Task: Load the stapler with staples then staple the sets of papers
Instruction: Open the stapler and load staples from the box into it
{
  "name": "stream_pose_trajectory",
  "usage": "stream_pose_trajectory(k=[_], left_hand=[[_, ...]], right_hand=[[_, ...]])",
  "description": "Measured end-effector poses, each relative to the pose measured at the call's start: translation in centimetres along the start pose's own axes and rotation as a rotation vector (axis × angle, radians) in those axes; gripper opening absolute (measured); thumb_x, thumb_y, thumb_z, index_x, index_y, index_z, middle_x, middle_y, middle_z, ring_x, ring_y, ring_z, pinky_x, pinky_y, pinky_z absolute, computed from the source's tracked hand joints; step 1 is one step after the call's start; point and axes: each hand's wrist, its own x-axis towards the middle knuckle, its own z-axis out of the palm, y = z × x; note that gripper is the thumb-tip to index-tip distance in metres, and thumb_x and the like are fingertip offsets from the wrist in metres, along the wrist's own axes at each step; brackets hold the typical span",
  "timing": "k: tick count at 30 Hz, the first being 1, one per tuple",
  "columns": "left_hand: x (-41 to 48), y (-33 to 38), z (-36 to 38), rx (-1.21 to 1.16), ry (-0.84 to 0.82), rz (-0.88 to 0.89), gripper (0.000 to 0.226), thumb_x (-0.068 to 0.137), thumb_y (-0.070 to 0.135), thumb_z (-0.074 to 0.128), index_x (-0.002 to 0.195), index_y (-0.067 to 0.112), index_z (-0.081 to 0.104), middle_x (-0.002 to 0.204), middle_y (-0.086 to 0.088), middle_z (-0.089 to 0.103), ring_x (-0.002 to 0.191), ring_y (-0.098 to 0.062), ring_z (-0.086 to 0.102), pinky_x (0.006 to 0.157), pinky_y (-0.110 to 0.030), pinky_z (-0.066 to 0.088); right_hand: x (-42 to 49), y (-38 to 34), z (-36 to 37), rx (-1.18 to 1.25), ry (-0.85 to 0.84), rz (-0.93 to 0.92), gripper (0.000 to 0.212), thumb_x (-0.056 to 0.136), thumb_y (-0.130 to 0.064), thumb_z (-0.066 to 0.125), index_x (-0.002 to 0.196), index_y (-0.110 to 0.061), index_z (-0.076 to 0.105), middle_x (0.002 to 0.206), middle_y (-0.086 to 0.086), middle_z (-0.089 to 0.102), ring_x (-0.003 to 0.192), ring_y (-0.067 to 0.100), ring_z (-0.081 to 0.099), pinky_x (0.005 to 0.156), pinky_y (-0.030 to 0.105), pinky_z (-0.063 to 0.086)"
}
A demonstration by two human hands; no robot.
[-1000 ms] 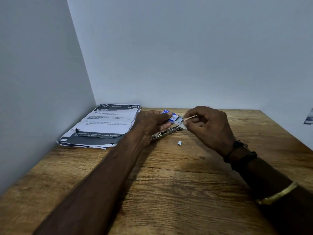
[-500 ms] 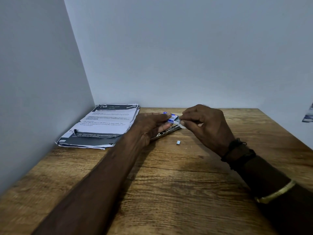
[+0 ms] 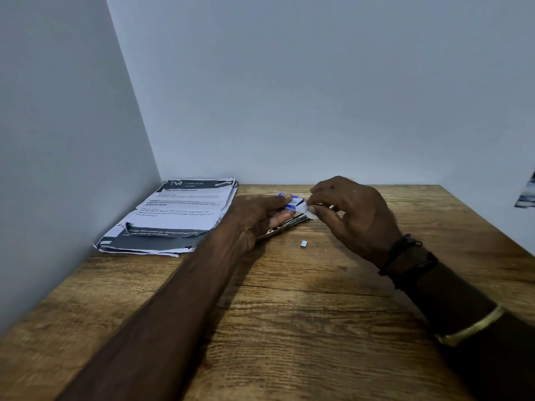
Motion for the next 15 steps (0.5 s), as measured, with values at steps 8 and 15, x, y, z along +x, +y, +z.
stream_pose_trajectory(k=[8,15], left_hand=[[-0.27,0.02,0.06,0.025,-0.006,0.015,0.006,0.082,-0.003,0.077,0.08,-0.004,0.071,0.066,-0.01,0.076,0.056,-0.013,0.073,0.052,-0.018,0.058],[-0.3,0.0,0.05,0.049,-0.002,0.042,0.011,0.083,-0.004,0.077,0.077,-0.001,0.067,0.061,-0.005,0.073,0.054,-0.01,0.072,0.052,-0.018,0.058]], right_hand=[[0.08,0.61,-0.36,0.089,-0.067,0.001,0.01,0.087,-0.019,0.074,0.097,-0.019,0.072,0.105,-0.005,0.07,0.083,0.012,0.067,0.071,0.041,0.057],[-0.01,0.58,-0.25,0.058,-0.086,0.016,0.009,0.09,-0.021,0.072,0.096,-0.022,0.078,0.111,-0.004,0.071,0.088,0.014,0.068,0.074,0.043,0.056]])
